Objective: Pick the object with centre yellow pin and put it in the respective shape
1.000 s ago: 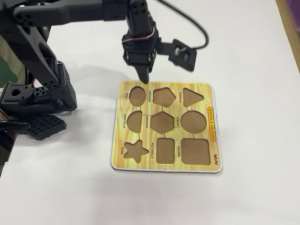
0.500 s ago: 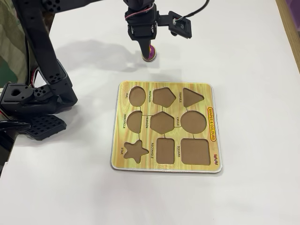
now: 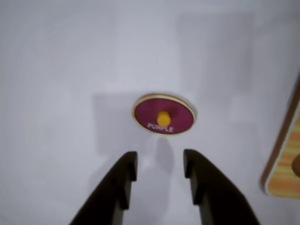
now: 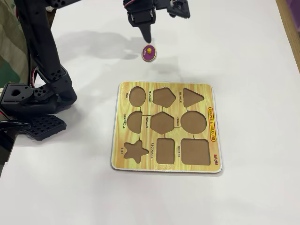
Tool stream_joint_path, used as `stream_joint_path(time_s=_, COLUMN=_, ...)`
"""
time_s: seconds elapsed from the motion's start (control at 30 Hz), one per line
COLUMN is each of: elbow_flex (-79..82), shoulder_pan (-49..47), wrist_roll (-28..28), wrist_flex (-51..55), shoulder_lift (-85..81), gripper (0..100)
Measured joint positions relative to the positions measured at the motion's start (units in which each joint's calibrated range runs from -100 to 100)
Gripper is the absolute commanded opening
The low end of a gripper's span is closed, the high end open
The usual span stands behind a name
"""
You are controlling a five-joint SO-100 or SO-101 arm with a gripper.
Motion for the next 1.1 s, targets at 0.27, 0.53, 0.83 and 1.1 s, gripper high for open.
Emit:
stream_joint_path(time_s=0.27, elbow_flex=0.0, shoulder_pan=-0.94, wrist_roll=0.0, wrist_flex=-5.06, shoulder_lift=2.75, gripper=12)
stream_joint_path(time_s=0.53, elbow_flex=1.26, shoulder_pan=-0.84, wrist_roll=0.0, wrist_flex=-5.06, shoulder_lift=2.75, gripper=12)
stream_joint_path(time_s=0.83, elbow_flex=3.33, shoulder_pan=-0.47, wrist_roll=0.0, wrist_flex=-5.06, shoulder_lift=2.84, gripper=12)
stream_joint_path(time_s=1.1, elbow_flex=3.33, shoulder_pan=-0.47, wrist_roll=0.0, wrist_flex=-5.06, shoulder_lift=2.84, gripper=12)
